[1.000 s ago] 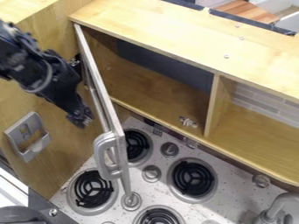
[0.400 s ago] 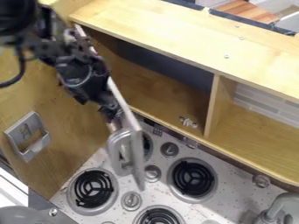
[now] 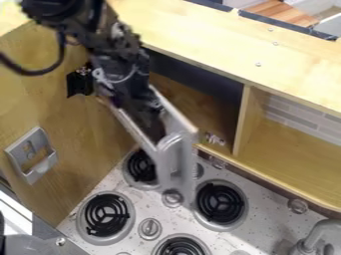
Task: Close microwave
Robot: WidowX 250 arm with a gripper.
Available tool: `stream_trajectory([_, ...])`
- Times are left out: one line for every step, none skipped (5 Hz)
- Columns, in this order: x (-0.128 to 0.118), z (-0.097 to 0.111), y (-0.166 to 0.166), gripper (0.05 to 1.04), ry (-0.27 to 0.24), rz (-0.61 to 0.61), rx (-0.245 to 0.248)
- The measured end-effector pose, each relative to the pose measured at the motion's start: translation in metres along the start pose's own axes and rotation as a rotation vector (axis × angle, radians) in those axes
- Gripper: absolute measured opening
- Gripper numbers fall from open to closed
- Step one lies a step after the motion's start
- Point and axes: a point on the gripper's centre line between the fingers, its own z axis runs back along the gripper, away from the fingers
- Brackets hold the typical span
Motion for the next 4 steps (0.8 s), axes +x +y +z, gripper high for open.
stream_trajectory([0.017, -0.007, -0.008, 0.999, 0.005, 0.042, -0.012])
stream_trajectory([0.036, -0.016, -0.011, 0.999, 0.005, 0.095, -0.023])
stream_trajectory([0.05, -0.025, -0.012, 0.999, 0.01, 0.164, -0.019])
stream_trajectory([0.064, -0.032, -0.013, 0.999, 0.011, 0.201, -0.031])
